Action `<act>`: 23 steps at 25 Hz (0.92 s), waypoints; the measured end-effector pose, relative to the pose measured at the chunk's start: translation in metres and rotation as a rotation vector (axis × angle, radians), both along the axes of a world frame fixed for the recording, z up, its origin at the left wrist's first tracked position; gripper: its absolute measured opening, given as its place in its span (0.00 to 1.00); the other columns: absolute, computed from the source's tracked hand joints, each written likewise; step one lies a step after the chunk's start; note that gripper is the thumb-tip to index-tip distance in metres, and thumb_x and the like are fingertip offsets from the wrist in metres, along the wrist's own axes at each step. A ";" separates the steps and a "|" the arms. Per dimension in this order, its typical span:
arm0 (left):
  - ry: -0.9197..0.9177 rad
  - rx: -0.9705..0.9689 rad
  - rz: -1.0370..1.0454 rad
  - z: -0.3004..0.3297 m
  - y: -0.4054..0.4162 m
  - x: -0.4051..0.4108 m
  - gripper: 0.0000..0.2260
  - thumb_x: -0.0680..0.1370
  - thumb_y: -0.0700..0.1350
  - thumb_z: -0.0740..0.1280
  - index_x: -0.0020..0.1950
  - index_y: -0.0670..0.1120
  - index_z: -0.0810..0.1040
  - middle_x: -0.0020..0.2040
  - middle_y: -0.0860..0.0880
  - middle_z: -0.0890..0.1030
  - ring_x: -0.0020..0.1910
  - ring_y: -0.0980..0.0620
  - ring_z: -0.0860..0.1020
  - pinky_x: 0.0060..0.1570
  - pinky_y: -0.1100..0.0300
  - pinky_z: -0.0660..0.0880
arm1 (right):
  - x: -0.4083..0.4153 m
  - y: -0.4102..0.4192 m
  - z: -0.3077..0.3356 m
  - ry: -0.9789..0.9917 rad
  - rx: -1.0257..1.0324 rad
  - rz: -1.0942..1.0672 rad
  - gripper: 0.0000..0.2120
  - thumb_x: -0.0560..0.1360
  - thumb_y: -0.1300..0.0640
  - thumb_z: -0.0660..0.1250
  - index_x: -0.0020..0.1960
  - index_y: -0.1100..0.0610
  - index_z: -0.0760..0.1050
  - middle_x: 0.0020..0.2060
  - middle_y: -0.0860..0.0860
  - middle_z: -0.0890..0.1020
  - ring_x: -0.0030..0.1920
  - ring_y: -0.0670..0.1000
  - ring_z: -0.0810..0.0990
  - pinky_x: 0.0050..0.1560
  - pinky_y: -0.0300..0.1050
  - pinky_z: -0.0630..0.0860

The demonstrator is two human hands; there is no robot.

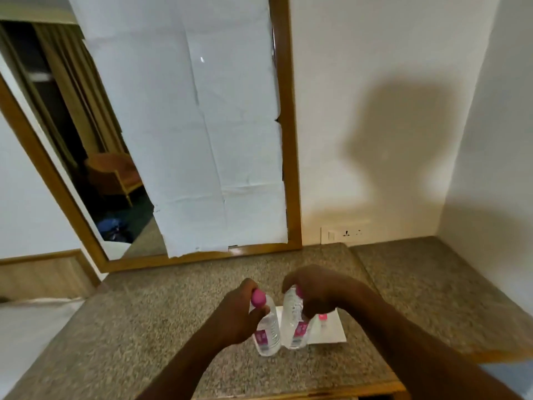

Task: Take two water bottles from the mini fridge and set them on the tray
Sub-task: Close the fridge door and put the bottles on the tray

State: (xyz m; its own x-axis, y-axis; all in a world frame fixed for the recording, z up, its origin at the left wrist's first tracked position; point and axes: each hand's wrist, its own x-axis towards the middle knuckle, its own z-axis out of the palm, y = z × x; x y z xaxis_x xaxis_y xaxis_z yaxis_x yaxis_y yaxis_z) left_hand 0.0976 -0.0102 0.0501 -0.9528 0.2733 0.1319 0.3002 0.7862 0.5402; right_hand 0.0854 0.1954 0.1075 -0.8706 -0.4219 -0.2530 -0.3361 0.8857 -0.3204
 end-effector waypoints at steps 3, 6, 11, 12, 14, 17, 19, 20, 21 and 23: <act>-0.026 -0.023 0.021 0.000 0.014 -0.033 0.09 0.75 0.50 0.69 0.49 0.53 0.69 0.43 0.54 0.77 0.40 0.57 0.75 0.39 0.60 0.73 | -0.029 0.007 -0.002 -0.003 0.005 -0.026 0.30 0.67 0.63 0.75 0.66 0.50 0.71 0.62 0.54 0.76 0.57 0.55 0.76 0.49 0.46 0.74; -0.064 -0.031 0.044 -0.010 0.027 -0.060 0.10 0.75 0.50 0.69 0.49 0.54 0.68 0.45 0.53 0.77 0.41 0.56 0.75 0.40 0.59 0.73 | -0.054 0.015 -0.010 -0.009 0.072 0.003 0.30 0.67 0.63 0.75 0.67 0.52 0.70 0.64 0.55 0.75 0.60 0.56 0.74 0.54 0.49 0.73; -0.081 -0.037 0.009 -0.035 0.038 -0.085 0.11 0.76 0.47 0.69 0.52 0.48 0.69 0.47 0.49 0.77 0.41 0.54 0.74 0.38 0.60 0.71 | -0.084 0.012 -0.025 -0.018 0.149 0.112 0.30 0.68 0.61 0.75 0.68 0.54 0.69 0.63 0.55 0.75 0.61 0.57 0.73 0.59 0.53 0.73; -0.085 -0.038 -0.003 -0.040 0.038 -0.088 0.11 0.76 0.46 0.69 0.52 0.47 0.69 0.47 0.49 0.77 0.41 0.53 0.74 0.38 0.61 0.70 | -0.088 0.010 -0.029 -0.017 0.155 0.123 0.30 0.68 0.61 0.75 0.68 0.54 0.69 0.64 0.55 0.75 0.62 0.57 0.73 0.59 0.54 0.73; -0.099 -0.027 -0.005 -0.049 0.035 -0.095 0.11 0.76 0.45 0.69 0.52 0.46 0.69 0.47 0.48 0.77 0.41 0.52 0.74 0.36 0.63 0.69 | -0.098 0.008 -0.041 -0.037 0.159 0.131 0.30 0.68 0.61 0.74 0.68 0.53 0.69 0.64 0.55 0.75 0.61 0.57 0.74 0.58 0.53 0.74; -0.132 -0.018 -0.019 -0.064 0.030 -0.102 0.11 0.76 0.44 0.69 0.53 0.43 0.70 0.47 0.47 0.77 0.43 0.51 0.74 0.39 0.60 0.70 | -0.106 0.003 -0.060 -0.118 0.131 0.094 0.31 0.69 0.63 0.74 0.69 0.52 0.67 0.63 0.55 0.75 0.58 0.56 0.77 0.55 0.51 0.76; -0.136 -0.006 -0.030 -0.070 0.030 -0.106 0.12 0.76 0.44 0.69 0.53 0.42 0.70 0.46 0.48 0.76 0.42 0.51 0.74 0.39 0.60 0.70 | -0.108 0.001 -0.069 -0.099 0.169 0.105 0.31 0.69 0.62 0.74 0.69 0.52 0.67 0.63 0.54 0.76 0.61 0.56 0.74 0.57 0.52 0.73; -0.139 0.000 -0.033 -0.071 0.032 -0.109 0.11 0.76 0.44 0.69 0.53 0.42 0.70 0.46 0.48 0.76 0.42 0.51 0.74 0.38 0.61 0.70 | -0.110 0.001 -0.073 -0.082 0.191 0.108 0.31 0.69 0.62 0.74 0.69 0.53 0.67 0.63 0.54 0.76 0.62 0.56 0.73 0.58 0.53 0.71; -0.142 0.000 -0.037 -0.072 0.034 -0.112 0.11 0.76 0.44 0.69 0.53 0.43 0.70 0.46 0.48 0.76 0.42 0.51 0.74 0.38 0.60 0.70 | -0.112 0.001 -0.076 -0.077 0.202 0.101 0.31 0.69 0.62 0.73 0.69 0.53 0.67 0.62 0.54 0.76 0.62 0.56 0.73 0.58 0.53 0.70; -0.154 0.003 -0.041 -0.072 0.036 -0.117 0.12 0.76 0.44 0.69 0.54 0.43 0.69 0.47 0.45 0.77 0.42 0.50 0.75 0.39 0.58 0.71 | -0.116 0.001 -0.081 -0.088 0.199 0.070 0.29 0.69 0.62 0.73 0.67 0.55 0.68 0.61 0.55 0.77 0.61 0.56 0.74 0.58 0.52 0.70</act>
